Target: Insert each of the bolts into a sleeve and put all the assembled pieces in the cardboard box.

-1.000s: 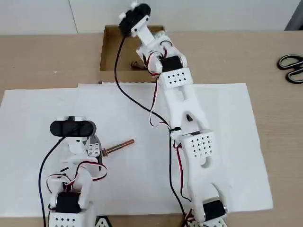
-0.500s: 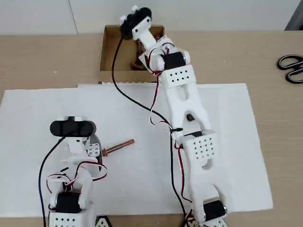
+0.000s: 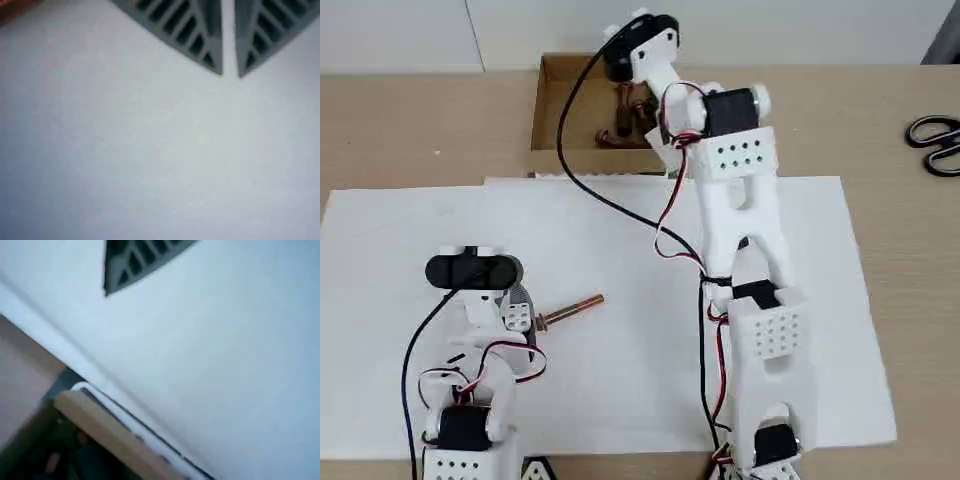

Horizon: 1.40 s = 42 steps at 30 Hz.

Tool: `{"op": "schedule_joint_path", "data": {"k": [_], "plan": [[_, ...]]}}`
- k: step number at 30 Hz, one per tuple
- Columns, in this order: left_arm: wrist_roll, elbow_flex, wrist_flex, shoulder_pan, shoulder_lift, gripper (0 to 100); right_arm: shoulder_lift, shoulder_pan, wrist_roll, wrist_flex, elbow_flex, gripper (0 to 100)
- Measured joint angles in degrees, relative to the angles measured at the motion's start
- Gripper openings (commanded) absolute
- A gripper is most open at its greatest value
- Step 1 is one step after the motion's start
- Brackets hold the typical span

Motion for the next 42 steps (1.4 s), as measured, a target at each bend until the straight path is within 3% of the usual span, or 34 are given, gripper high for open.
{"op": "schedule_joint_path", "data": {"k": [5,13,17,21,28,35,42], "plan": [[0.0,0.0,0.0,0.0,0.0,1,-6.7,-0.3,0.0,0.7,9.8,16.2],[0.0,0.0,0.0,0.0,0.0,1,-30.8,-0.2,0.6,0.7,43.4,16.2],[0.0,0.0,0.0,0.0,0.0,1,-35.2,-0.1,0.3,0.7,56.4,16.2],[0.0,0.0,0.0,0.0,0.0,1,-35.2,0.5,-6.9,0.2,61.9,16.2],[0.0,0.0,0.0,0.0,0.0,1,-32.1,3.8,-25.8,-4.4,62.3,16.2],[0.0,0.0,0.0,0.0,0.0,1,-31.6,3.7,-34.0,-12.8,62.6,16.2],[0.0,0.0,0.0,0.0,0.0,1,-29.5,4.0,-53.0,-17.1,62.6,16.2]]}}
